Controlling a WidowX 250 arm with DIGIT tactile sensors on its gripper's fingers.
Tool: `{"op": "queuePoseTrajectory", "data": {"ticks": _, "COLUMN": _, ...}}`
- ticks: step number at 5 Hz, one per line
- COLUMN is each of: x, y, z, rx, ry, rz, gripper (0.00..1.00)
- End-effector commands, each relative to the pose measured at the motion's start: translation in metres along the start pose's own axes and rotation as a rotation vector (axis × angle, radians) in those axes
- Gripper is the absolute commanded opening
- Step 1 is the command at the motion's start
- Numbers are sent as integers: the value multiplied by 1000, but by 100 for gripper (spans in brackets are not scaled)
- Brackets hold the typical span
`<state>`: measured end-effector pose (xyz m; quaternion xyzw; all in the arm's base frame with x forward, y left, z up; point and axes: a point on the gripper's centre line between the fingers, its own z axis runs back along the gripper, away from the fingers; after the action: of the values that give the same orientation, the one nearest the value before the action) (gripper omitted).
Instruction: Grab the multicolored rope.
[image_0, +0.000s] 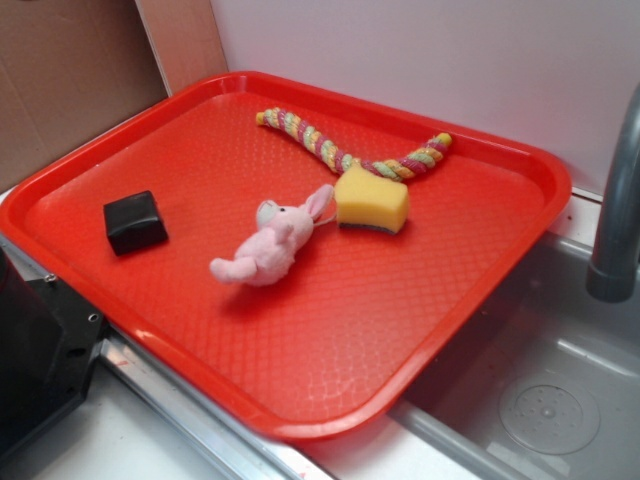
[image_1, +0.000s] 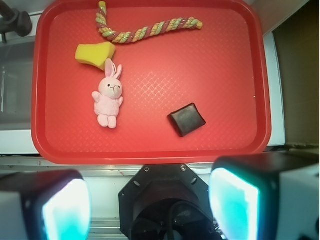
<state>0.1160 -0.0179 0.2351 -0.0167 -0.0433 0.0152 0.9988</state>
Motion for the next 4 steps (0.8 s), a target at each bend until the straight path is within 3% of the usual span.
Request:
{"op": "queuePoseTrajectory", "data": {"ticks": 1, "x": 0, "y": 0, "z": 0, "rx": 0, "ry": 0, "rz": 0, "gripper": 100}}
{"op": "queuePoseTrajectory", "data": {"ticks": 2, "x": 13, "y": 11, "z": -8, "rx": 27, "ry": -20, "rz": 248, "gripper": 100}}
{"op": "queuePoseTrajectory", "data": {"ticks": 3, "x": 27, "y": 19, "z": -18, "rx": 9, "ry": -45, "rz": 457, "gripper": 100}}
{"op": "queuePoseTrajectory", "data": {"ticks": 4, "x": 48, "y": 23, "z": -38, "rx": 38, "ry": -96, "rz": 704, "gripper": 100}}
